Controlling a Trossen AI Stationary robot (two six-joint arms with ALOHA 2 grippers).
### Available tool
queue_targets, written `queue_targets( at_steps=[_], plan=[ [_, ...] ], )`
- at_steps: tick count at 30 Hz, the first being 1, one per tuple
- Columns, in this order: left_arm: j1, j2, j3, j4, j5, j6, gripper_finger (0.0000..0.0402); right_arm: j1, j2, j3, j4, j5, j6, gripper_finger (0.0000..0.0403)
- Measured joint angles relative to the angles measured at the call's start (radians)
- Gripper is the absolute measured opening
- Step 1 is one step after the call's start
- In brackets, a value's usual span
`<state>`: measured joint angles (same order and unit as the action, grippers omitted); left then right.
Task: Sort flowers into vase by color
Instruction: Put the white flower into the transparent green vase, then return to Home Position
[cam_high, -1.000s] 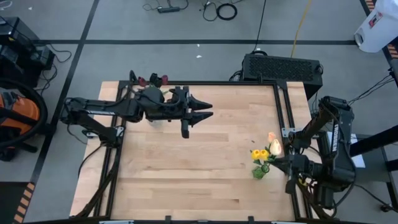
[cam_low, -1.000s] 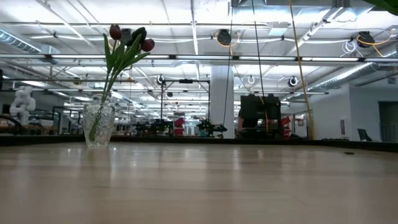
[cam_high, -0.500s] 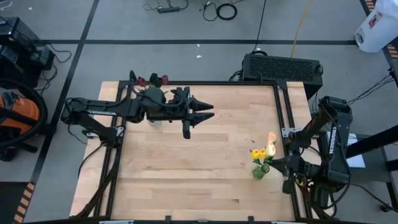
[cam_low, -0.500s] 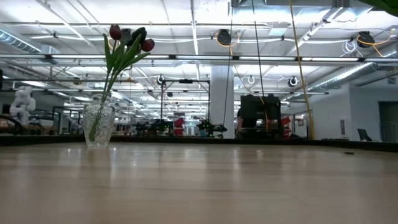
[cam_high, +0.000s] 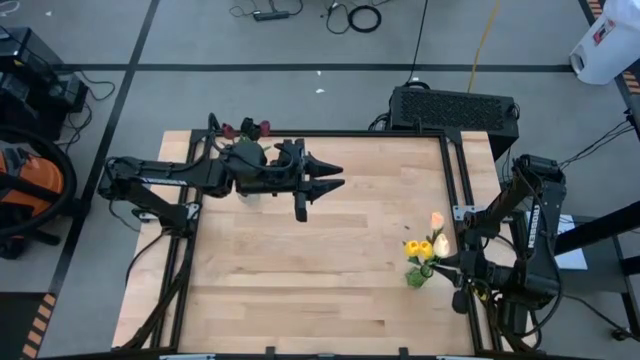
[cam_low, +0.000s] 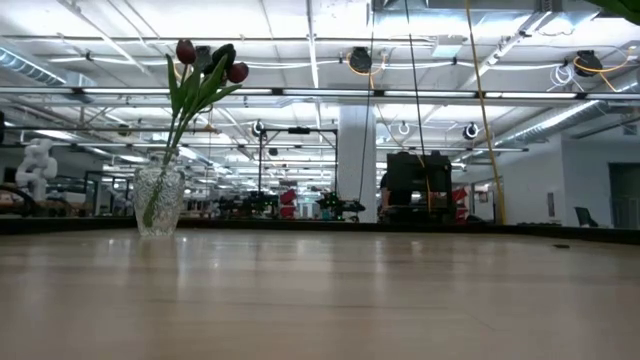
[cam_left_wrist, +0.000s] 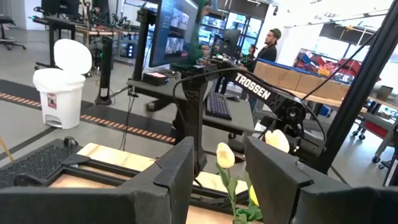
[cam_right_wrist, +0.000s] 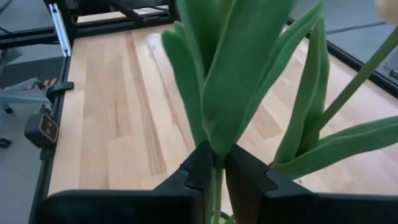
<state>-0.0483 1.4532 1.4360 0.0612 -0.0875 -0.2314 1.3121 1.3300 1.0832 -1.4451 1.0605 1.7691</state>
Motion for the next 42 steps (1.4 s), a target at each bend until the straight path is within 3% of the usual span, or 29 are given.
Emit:
queue_targets(
  at_steps=[13,22,35,39,42],
  plan=[
    [0.000,0.000,-0.001,0.000,0.000,0.000,0.0151,0.000,-0.001,0.001,0.018,-0.091,0.030,0.0128],
    [0.000,0.000,-0.001,0.000,0.000,0.002,0.0151,0.000,-0.002,0.127,-0.027,-0.340,-0.021,0.0171],
    [0.000,0.000,-0.001,0.000,0.003,0.004,0.0151,-0.003,-0.003,0.286,-0.032,-0.672,-0.178,0.0152],
    [0.000,0.000,-0.001,0.000,0.025,0.003,0.0151,-0.004,-0.003,0.333,-0.043,-0.672,-0.173,0.0129],
    [0.000,0.000,-0.001,0.000,0.027,0.003,0.0151,-0.004,-0.003,0.389,-0.054,-0.622,-0.206,0.0083]
  ],
)
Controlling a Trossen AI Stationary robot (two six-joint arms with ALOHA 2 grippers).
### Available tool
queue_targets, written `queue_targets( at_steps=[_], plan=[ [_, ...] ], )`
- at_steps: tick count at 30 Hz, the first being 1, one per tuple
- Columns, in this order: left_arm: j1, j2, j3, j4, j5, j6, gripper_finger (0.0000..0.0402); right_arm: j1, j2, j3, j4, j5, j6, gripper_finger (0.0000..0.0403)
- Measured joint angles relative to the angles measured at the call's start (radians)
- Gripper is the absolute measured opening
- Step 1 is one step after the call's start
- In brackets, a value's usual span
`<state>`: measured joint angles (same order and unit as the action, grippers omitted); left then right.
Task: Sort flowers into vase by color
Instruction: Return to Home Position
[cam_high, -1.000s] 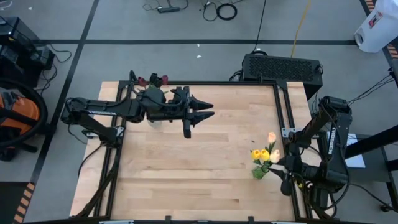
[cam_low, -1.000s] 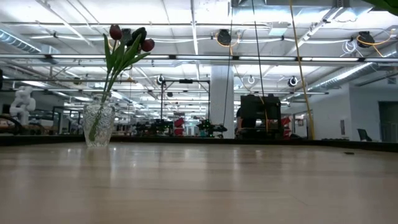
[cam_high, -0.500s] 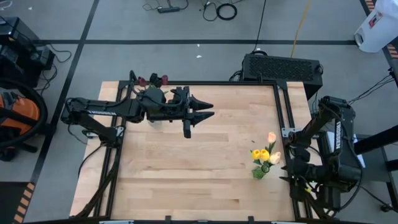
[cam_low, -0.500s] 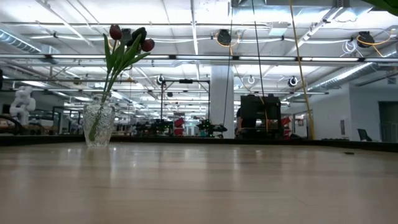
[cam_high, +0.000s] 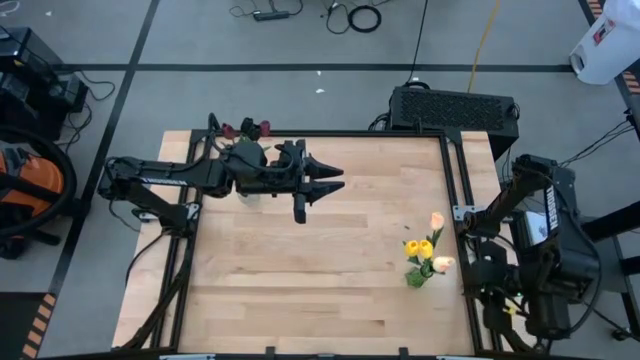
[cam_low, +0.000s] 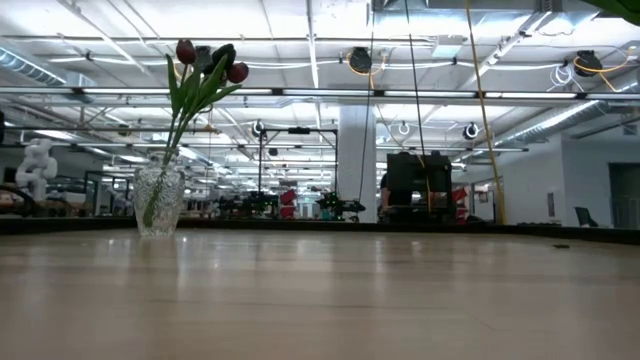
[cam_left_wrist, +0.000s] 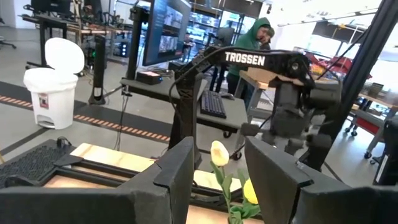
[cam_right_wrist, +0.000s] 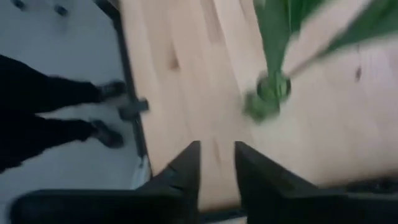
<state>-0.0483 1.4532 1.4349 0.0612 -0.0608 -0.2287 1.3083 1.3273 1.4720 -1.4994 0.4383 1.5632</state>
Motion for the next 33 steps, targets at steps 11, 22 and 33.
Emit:
queue_targets(
  at_steps=[11,22,33],
  plan=[
    [0.000,0.000,0.000,-0.005,0.006,0.002,0.0151,-0.022,-0.038,0.207,-0.067,0.659,-0.431,0.0002],
    [0.003,0.000,0.000,-0.028,0.005,0.060,0.0151,-0.199,-0.204,0.206,-0.057,0.955,-0.539,0.0000],
    [0.023,0.000,0.000,-0.026,0.003,0.079,0.0151,-0.398,-0.119,0.206,0.379,0.792,-0.925,0.0000]
  ],
)
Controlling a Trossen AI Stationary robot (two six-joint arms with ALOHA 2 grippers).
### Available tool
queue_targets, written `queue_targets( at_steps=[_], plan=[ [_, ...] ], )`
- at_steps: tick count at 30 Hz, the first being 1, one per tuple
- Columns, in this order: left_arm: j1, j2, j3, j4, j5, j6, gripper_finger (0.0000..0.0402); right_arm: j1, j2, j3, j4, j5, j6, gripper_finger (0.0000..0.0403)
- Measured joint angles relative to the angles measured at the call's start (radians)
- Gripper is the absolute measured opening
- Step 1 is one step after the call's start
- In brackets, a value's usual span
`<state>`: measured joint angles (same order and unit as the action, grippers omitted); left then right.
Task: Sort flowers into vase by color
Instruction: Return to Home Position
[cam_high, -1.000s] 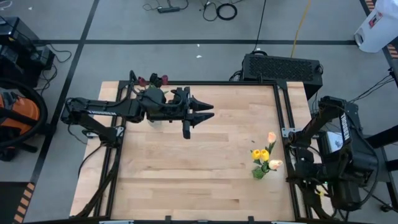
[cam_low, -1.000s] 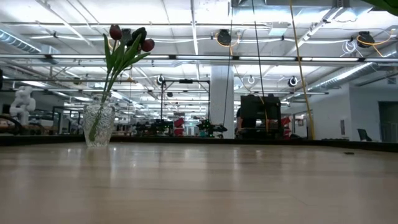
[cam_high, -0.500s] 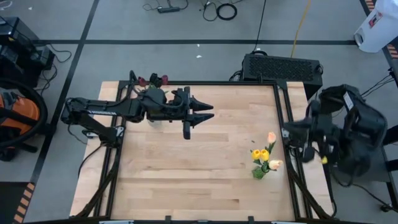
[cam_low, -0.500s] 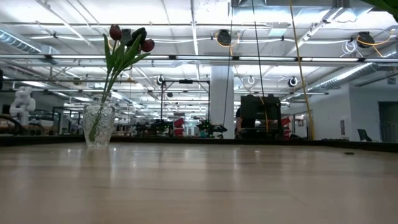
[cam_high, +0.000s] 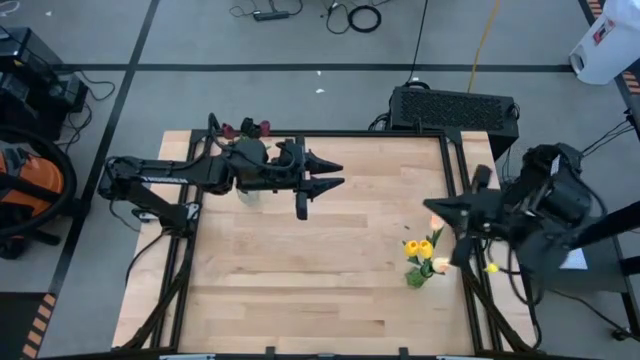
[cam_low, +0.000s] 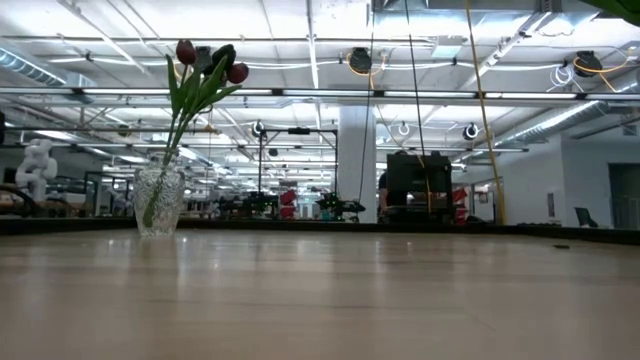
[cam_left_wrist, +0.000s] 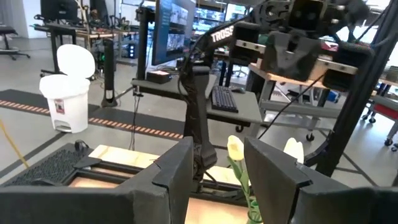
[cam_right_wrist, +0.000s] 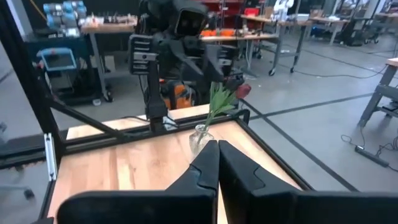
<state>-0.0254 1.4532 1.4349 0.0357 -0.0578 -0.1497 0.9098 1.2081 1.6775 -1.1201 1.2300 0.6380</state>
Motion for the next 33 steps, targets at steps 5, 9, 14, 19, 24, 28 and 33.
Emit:
queue_targets(
  at_steps=[5,9,14,19,24,28,33],
  plan=[
    [0.000,0.000,0.000,0.000,-0.003,0.000,0.0151,-0.176,0.052,0.000,0.206,-0.179,-0.219,0.0000],
    [0.000,0.000,0.000,0.000,0.029,0.000,0.0151,-0.329,0.082,0.000,0.409,-0.363,-0.442,0.0000],
    [-0.007,-0.042,-0.001,-0.004,0.062,0.044,0.0151,-0.484,0.101,0.000,0.536,-0.544,-0.557,0.0000],
    [-0.011,-0.129,0.000,-0.083,0.056,0.107,0.0151,-0.597,0.103,-0.072,0.725,-0.730,-0.632,0.0000],
    [-0.006,-0.198,-0.051,-0.156,0.019,0.126,0.0151,-0.661,0.063,-0.196,0.809,-0.767,-0.630,0.0000],
    [-0.009,-0.262,-0.176,-0.106,-0.041,0.143,0.0151,-0.691,-0.014,-0.275,0.874,-0.770,-0.623,0.0000],
    [-0.016,-0.379,-0.409,0.053,-0.055,0.166,0.0151,-0.722,-0.121,-0.368,0.867,-0.792,-0.594,0.0000]
  ],
)
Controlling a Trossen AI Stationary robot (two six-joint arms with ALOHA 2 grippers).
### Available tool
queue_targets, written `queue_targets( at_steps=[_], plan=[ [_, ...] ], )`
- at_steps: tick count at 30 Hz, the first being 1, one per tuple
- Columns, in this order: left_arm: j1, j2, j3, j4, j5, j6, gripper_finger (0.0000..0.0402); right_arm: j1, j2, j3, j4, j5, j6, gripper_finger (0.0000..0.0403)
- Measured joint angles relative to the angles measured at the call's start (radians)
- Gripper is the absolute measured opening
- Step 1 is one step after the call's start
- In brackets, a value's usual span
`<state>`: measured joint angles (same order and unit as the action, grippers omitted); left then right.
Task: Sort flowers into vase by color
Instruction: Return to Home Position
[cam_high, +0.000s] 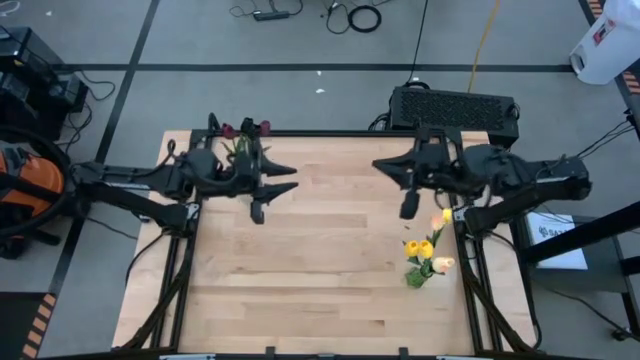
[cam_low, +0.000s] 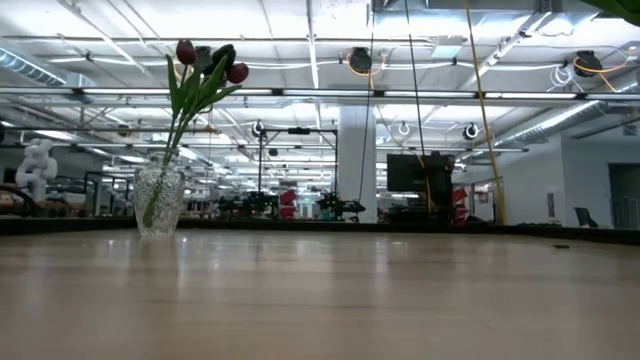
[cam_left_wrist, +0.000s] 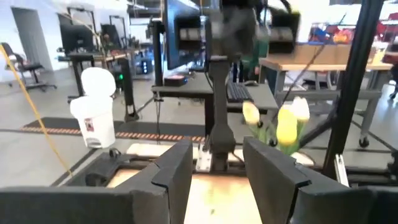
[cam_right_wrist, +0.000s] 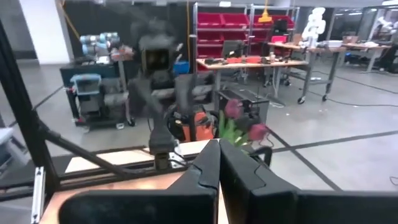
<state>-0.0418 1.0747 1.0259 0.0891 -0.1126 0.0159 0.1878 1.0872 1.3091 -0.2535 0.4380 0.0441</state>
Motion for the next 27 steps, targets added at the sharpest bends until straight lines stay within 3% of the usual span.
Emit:
queue_targets(
  at_steps=[5,14,27],
  plan=[
    [0.000,-0.094,-0.222,0.088,-0.055,0.012,0.0151,-0.019,-0.095,-0.099,0.068,0.001,0.020,0.0000],
    [0.000,-0.150,-0.502,0.254,-0.145,0.024,0.0151,-0.028,-0.189,-0.268,0.182,0.000,0.033,0.0000],
    [0.003,-0.337,-0.815,0.392,-0.175,-0.080,0.0151,-0.051,-0.255,-0.285,0.168,0.001,0.041,0.0000]
  ],
)
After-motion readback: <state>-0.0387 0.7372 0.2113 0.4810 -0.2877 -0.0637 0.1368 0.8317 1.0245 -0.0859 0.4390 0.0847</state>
